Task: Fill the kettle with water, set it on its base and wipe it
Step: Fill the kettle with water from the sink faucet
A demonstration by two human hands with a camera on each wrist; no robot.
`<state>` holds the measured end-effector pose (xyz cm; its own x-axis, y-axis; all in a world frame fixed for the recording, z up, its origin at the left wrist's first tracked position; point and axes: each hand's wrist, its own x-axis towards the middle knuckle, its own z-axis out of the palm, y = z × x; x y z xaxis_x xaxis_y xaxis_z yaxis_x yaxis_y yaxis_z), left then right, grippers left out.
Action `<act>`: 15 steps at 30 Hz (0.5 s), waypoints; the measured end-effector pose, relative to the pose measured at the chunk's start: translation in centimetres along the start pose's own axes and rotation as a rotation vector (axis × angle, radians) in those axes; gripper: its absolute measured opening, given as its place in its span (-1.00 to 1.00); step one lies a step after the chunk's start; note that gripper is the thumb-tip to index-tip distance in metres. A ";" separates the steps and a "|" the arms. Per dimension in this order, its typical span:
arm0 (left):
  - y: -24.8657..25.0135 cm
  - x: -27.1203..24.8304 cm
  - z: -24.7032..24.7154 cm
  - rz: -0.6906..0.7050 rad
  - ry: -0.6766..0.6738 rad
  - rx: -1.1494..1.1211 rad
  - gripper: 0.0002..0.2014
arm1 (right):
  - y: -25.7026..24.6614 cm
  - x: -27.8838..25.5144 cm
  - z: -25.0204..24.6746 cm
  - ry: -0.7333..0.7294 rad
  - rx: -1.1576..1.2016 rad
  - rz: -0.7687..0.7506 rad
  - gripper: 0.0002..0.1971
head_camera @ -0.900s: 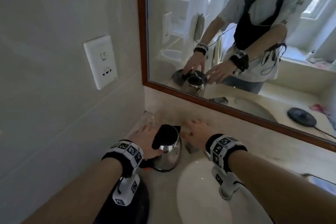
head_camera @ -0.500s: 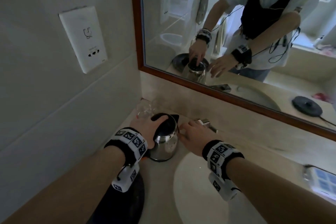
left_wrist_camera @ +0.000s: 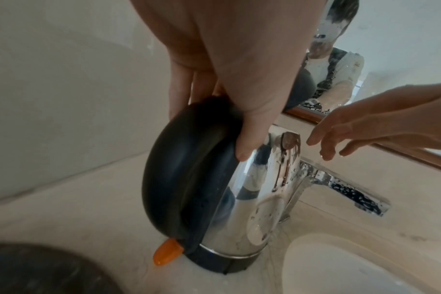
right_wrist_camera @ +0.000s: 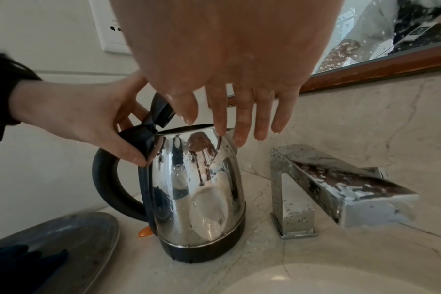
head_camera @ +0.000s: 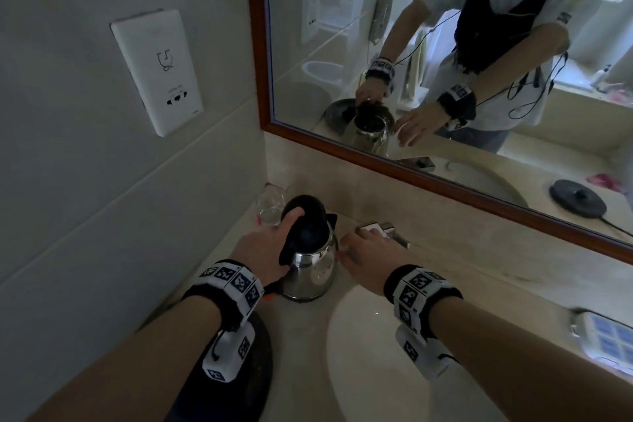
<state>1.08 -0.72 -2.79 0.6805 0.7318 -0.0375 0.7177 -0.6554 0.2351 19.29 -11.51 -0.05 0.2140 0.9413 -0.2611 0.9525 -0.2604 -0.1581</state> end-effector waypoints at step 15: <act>-1.0 -2.2 2.9 -0.090 0.168 -0.414 -0.01 | 1.8 0.0 2.4 0.072 0.103 0.030 -0.66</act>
<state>-0.69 -2.24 -5.80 0.5603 0.8249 0.0747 0.6303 -0.4831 0.6077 20.49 -12.46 -2.58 0.2606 0.9447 -0.1989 0.9189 -0.3059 -0.2491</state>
